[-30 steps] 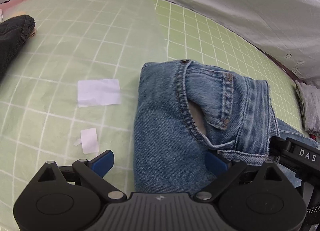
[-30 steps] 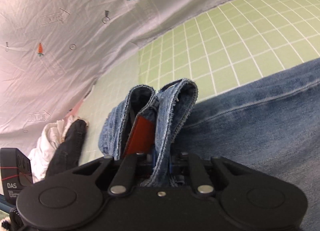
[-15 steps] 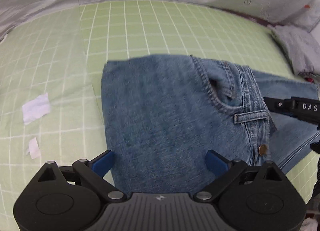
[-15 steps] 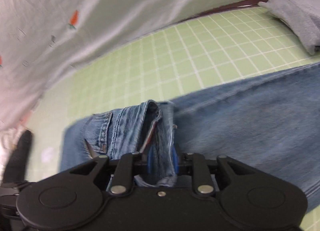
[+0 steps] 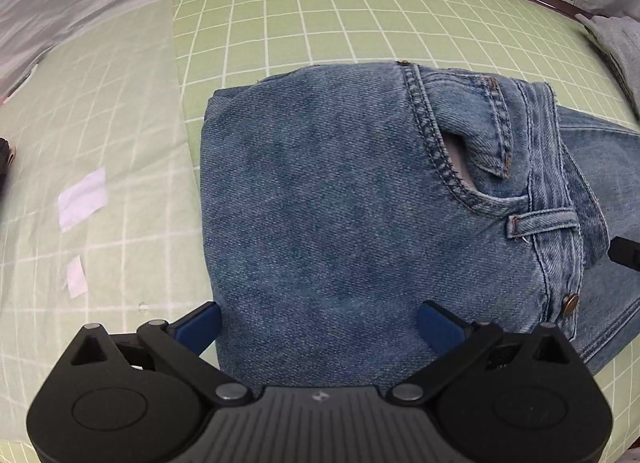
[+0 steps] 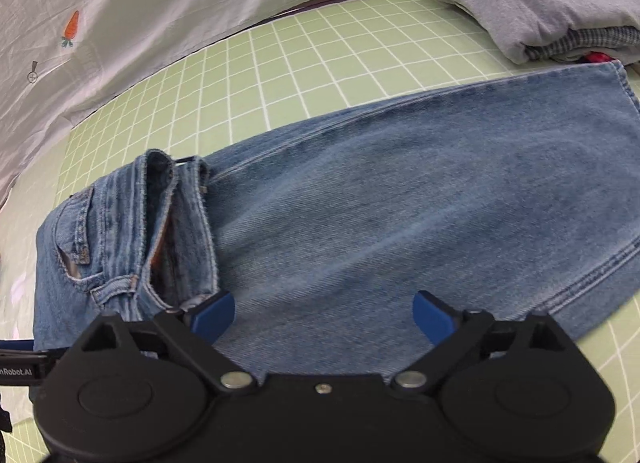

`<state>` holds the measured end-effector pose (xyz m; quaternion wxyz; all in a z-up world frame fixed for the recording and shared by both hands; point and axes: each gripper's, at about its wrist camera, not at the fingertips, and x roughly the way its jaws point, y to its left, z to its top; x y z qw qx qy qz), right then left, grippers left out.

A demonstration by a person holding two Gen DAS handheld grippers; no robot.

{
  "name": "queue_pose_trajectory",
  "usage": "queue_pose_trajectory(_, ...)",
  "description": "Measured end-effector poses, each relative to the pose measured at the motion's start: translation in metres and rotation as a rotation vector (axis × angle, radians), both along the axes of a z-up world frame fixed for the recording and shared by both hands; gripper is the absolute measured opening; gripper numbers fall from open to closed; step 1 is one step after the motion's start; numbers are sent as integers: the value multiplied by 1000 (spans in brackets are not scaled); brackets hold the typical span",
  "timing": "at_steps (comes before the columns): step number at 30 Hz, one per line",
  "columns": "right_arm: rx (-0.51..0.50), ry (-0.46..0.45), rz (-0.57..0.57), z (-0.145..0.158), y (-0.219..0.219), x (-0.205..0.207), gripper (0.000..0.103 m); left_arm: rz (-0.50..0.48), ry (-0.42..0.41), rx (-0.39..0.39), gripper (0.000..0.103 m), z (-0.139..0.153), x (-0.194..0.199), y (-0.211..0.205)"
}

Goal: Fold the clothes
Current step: 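Press the folded waistband flat with the left gripper, then grasp the jeans leg cuff with the right gripper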

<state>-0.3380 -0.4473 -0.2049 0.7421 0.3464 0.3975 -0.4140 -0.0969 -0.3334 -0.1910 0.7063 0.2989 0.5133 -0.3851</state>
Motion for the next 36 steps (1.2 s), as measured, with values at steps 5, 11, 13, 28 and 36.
queue_pose_trajectory(5,29,-11,-79,-7,-5,-34,97,-29,-43,-22,103,19,-20,-4)
queue_pose_trajectory(11,27,-17,-179,-4,-19,-83,99,-37,-37,-99,103,36,-39,-12)
queue_pose_trajectory(13,41,-24,-225,-5,-24,-104,99,-23,-25,-91,103,31,-43,-16)
queue_pose_trajectory(28,-79,7,-449,-26,-99,-230,103,134,-31,-4,103,3,-57,-44)
queue_pose_trajectory(36,-254,107,-520,-41,-154,-245,103,125,-52,32,103,3,-62,-53)
